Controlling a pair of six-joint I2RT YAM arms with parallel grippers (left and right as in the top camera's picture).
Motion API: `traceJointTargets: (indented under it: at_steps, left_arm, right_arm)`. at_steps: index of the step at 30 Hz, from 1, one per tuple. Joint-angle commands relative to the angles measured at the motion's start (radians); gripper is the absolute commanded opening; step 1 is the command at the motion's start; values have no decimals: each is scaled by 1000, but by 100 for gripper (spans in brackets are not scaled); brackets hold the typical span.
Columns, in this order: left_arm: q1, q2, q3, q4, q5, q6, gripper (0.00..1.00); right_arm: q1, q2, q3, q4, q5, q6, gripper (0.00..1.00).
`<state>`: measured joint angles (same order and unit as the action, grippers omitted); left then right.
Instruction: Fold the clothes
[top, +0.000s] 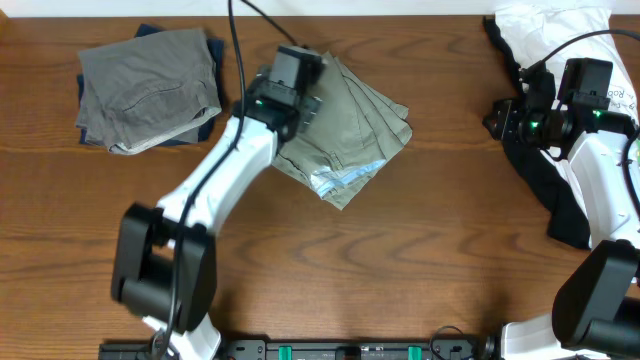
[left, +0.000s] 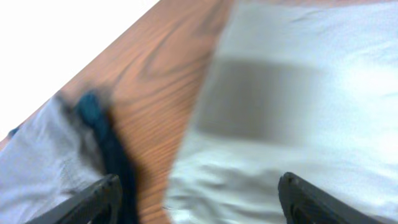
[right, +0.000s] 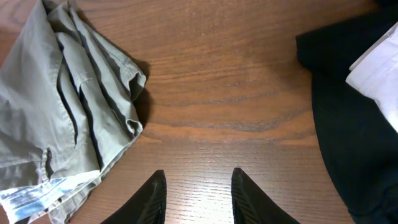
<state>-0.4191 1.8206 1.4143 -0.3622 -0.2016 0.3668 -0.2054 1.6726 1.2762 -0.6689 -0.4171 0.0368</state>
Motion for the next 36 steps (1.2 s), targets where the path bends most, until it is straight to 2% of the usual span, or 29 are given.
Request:
traceJointTargets:
  at_steps: [1,10,24,36]
  left_arm:
    - [-57,-8,12,-51,197,8,88]
    - [-188,129,7,-103,210,130,98]
    - [-262,215,7,-87,211,131,98]
    - [-292,287,7,-130,217,130,98]
  right_arm:
    - [1,2,5,0,-1,-15,33]
    - [1,1,5,-4,-1,-16,34]
    - [1,2,5,-11,-1,-16,34]
    - [1,2,5,-5,4,-16,34]
